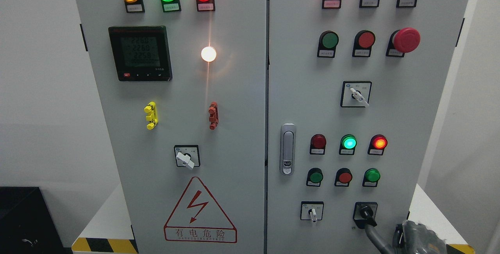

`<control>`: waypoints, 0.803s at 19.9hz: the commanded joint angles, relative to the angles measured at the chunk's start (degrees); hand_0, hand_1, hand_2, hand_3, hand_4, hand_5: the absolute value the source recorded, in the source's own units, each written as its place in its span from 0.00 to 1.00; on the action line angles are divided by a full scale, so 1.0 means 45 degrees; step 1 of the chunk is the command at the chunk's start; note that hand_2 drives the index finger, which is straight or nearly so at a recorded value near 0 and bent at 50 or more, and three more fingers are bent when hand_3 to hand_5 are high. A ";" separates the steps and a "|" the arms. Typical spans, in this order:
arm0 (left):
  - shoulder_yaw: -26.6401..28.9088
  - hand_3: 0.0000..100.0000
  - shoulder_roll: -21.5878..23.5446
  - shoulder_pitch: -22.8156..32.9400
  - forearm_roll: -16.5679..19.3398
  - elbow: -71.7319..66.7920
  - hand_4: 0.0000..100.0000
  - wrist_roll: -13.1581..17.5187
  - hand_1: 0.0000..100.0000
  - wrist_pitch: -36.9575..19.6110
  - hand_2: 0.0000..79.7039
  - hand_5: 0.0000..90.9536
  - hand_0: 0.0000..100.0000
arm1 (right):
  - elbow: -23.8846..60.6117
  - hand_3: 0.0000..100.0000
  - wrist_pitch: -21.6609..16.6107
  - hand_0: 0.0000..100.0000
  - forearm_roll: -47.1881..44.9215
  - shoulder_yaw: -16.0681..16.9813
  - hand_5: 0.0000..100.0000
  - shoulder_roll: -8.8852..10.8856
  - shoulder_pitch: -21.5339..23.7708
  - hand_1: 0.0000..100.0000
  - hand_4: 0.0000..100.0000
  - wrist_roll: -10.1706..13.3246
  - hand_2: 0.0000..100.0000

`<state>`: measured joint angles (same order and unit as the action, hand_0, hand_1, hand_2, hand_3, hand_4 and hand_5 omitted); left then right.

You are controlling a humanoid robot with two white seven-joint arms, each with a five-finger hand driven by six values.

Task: Flip black knob to close circuit

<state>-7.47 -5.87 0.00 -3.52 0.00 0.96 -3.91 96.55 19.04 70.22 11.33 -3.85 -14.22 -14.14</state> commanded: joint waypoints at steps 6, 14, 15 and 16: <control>0.0000 0.00 -0.0005 0.0273 0.0000 0.0293 0.00 0.0001 0.56 -0.0010 0.00 0.00 0.12 | 0.0049 1.00 -0.0031 0.00 -0.0077 0.0118 0.91 0.0015 -0.0082 0.04 0.87 0.0018 0.87; 0.0000 0.00 -0.0005 0.0273 0.0000 0.0293 0.00 0.0001 0.56 -0.0010 0.00 0.00 0.12 | 0.0341 1.00 -0.0109 0.00 -0.0117 -0.0077 0.91 -0.0004 0.0113 0.04 0.87 0.0018 0.87; 0.0000 0.00 -0.0005 0.0273 0.0000 0.0293 0.00 0.0001 0.56 -0.0010 0.00 0.00 0.12 | 0.0399 1.00 -0.0128 0.00 -0.0117 -0.0097 0.91 -0.0004 0.0191 0.04 0.87 0.0018 0.87; 0.0000 0.00 -0.0005 0.0273 0.0000 0.0293 0.00 0.0001 0.56 -0.0010 0.00 0.00 0.12 | 0.0477 1.00 -0.0129 0.00 -0.0117 -0.0213 0.91 -0.0004 0.0269 0.04 0.87 0.0018 0.87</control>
<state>-7.47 -5.87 0.00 -3.51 0.00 0.96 -3.91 97.27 18.64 69.78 11.37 -3.81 -13.99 -14.46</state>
